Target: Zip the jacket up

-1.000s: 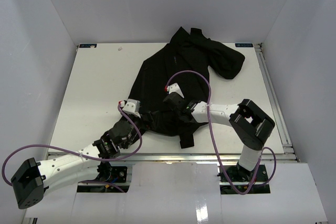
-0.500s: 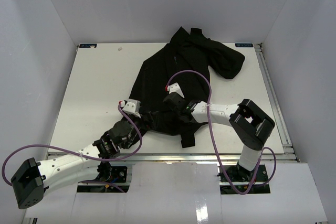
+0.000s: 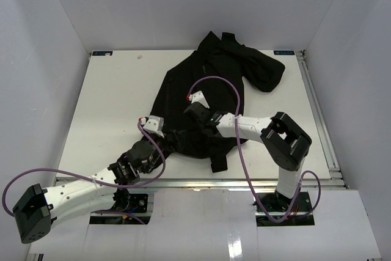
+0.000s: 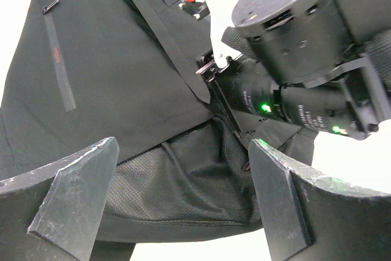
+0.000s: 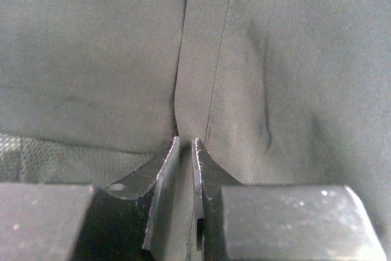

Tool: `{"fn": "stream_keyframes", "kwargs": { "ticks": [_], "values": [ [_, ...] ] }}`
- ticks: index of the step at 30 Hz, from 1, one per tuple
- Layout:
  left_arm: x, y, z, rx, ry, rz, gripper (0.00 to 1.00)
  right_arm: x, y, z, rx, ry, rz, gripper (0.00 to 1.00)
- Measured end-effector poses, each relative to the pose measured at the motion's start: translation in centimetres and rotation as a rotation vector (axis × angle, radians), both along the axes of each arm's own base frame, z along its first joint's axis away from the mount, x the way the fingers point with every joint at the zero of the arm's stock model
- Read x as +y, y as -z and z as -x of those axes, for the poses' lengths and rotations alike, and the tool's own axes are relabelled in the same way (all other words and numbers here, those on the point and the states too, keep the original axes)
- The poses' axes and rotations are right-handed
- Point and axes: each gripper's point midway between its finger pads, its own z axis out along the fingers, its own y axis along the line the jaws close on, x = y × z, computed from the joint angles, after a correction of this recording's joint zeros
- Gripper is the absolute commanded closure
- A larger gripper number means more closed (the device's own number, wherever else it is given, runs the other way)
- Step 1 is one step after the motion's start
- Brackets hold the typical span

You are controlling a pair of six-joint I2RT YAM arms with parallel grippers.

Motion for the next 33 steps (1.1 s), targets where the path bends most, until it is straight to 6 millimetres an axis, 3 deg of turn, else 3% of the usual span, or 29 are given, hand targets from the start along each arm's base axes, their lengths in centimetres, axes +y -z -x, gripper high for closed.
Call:
{"fn": "stream_keyframes", "kwargs": {
  "ticks": [13,21,26,30,33],
  "values": [
    [-0.1,0.0,0.0,0.0,0.004,0.0,0.02,-1.2,0.7,0.3,0.013,0.04,0.045,0.79],
    [-0.1,0.0,0.0,0.0,0.004,0.0,0.02,-1.7,0.9,0.5,0.015,0.06,0.05,0.91],
    [-0.1,0.0,0.1,0.0,0.008,0.001,0.03,-1.7,0.7,0.5,0.012,0.062,0.047,0.92],
    [-0.6,-0.4,0.3,-0.007,0.035,0.015,0.03,-1.6,0.1,0.4,0.02,0.054,0.027,0.92],
    [-1.0,-0.5,0.5,-0.007,0.063,0.023,0.03,-1.1,-1.5,0.7,0.032,0.029,-0.041,0.92]
  ]
}}
